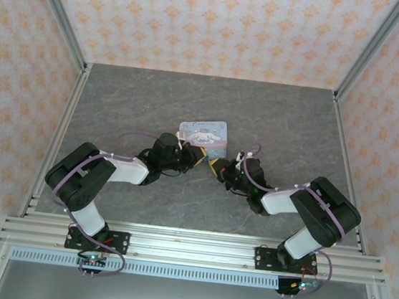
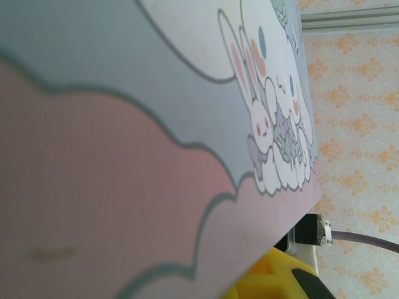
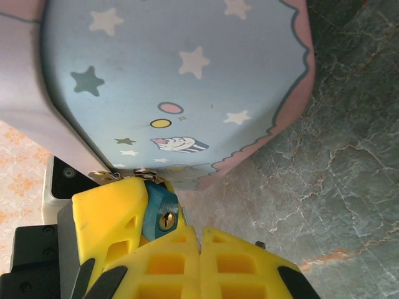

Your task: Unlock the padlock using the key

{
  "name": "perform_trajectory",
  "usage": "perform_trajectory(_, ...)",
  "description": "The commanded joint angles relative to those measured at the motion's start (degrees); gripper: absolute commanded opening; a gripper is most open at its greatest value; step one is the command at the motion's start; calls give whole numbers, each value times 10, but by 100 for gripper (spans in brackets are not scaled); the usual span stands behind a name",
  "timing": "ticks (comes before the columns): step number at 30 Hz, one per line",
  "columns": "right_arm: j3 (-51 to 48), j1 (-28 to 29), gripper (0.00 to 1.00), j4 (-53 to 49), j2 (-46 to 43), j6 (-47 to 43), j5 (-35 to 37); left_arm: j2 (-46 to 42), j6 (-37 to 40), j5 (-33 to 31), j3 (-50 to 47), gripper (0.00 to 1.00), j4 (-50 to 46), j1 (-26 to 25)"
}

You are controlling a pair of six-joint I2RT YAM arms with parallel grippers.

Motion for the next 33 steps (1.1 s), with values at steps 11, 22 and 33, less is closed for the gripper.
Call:
perform_trajectory(11, 17, 4, 0, 12, 0, 2, 9, -21, 9, 7, -1, 0, 24, 3)
perform_trajectory(22, 12, 3, 0, -16, -20, -11, 13, -19, 17, 3, -5, 0, 17, 4)
perform_trajectory(33, 18, 4, 0, -21, -22, -12, 12, -19, 22, 3, -5, 0, 12, 4)
